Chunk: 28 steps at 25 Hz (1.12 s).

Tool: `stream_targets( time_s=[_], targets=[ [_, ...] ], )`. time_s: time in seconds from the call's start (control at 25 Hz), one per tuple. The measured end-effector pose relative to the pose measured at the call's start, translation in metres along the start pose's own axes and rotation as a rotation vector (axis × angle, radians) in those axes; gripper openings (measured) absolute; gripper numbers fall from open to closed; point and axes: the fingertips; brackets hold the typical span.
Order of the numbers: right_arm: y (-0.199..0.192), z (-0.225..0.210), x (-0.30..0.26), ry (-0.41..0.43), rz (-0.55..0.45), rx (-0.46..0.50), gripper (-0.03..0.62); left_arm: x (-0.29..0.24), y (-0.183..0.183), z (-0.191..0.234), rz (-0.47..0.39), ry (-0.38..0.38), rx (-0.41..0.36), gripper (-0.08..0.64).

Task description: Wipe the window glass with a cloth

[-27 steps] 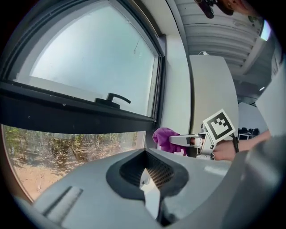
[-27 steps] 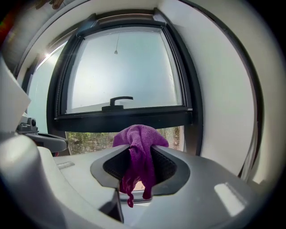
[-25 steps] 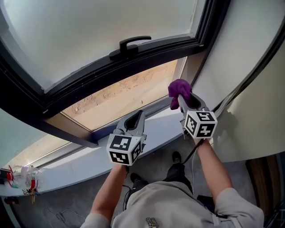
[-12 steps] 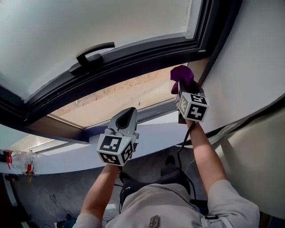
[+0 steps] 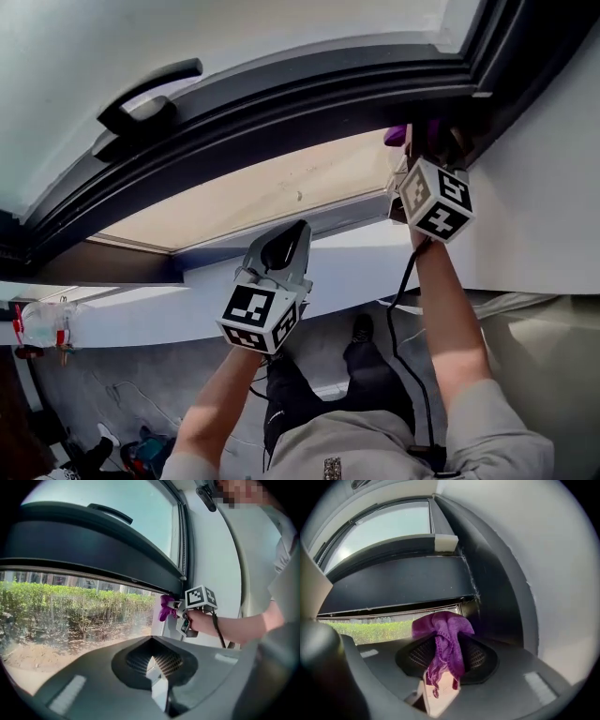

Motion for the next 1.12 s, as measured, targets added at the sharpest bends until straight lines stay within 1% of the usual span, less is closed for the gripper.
stream_targets(
  time_s=[0.24, 0.36, 0.52, 0.68, 0.84, 0.96, 1.12],
  targets=[
    [-0.033, -0.011, -0.009, -0.036, -0.005, 0.032, 0.155, -0.006, -0.063, 0.016, 0.042, -0.027, 0.039, 0.000],
    [-0.064, -0.025, -0.012, -0.049, 0.006, 0.048, 0.153, -0.014, -0.091, 0.030, 0.045, -0.017, 0.063, 0.000],
    [-0.133, -0.049, -0.019, -0.076, 0.075, 0.060, 0.153, -0.016, -0.130, 0.049, 0.044, 0.005, 0.082, 0.000],
    [-0.204, -0.078, -0.014, -0.122, 0.116, 0.067, 0.153, -0.023, -0.175, 0.050, 0.057, -0.001, 0.094, 0.000],
    [-0.265, -0.101, -0.026, -0.134, 0.134, 0.082, 0.153, -0.039, -0.212, 0.059, 0.039, 0.010, 0.082, 0.000],
    [-0.309, -0.116, -0.030, -0.147, 0.159, 0.087, 0.153, -0.046, -0.237, 0.062, 0.042, 0.014, 0.095, 0.000],
    [-0.368, -0.138, -0.029, -0.191, 0.221, 0.081, 0.153, -0.056, -0.265, 0.059, 0.055, -0.004, 0.105, 0.000]
  ],
)
Point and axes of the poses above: the fingertips, and each gripper's own axes: x backward along the fingers, z to its left, y out of its top, and after that the axes turned 8 degrees about -x, right-handed
